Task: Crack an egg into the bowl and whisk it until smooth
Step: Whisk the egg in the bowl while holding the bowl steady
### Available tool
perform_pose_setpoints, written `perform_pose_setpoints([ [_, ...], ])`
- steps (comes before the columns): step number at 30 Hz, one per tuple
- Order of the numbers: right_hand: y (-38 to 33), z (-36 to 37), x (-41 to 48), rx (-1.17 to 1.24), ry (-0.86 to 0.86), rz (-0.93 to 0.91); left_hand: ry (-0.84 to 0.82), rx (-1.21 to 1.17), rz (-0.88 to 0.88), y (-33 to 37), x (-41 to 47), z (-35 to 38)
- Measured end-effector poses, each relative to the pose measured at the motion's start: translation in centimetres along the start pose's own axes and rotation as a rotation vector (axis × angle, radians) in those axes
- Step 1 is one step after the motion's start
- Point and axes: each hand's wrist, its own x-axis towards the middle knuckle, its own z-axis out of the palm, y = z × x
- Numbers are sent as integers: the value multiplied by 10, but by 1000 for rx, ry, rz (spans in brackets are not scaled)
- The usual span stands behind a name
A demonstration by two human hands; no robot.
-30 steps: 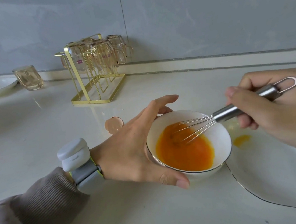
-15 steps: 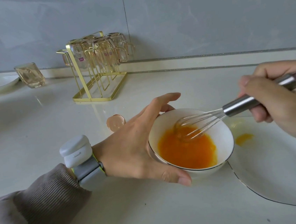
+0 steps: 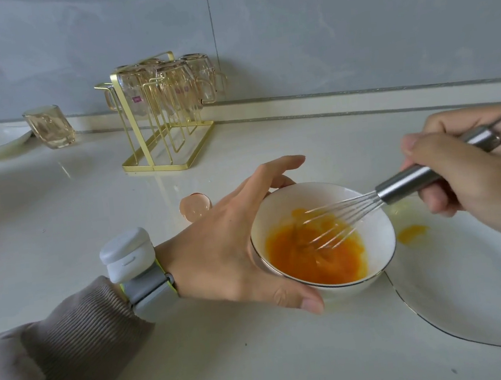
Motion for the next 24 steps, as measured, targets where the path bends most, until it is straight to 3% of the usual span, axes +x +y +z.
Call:
perform_pose_setpoints([
  [24,1,4,0,59,-24,117,-7,-40,-1,1,0,-1],
])
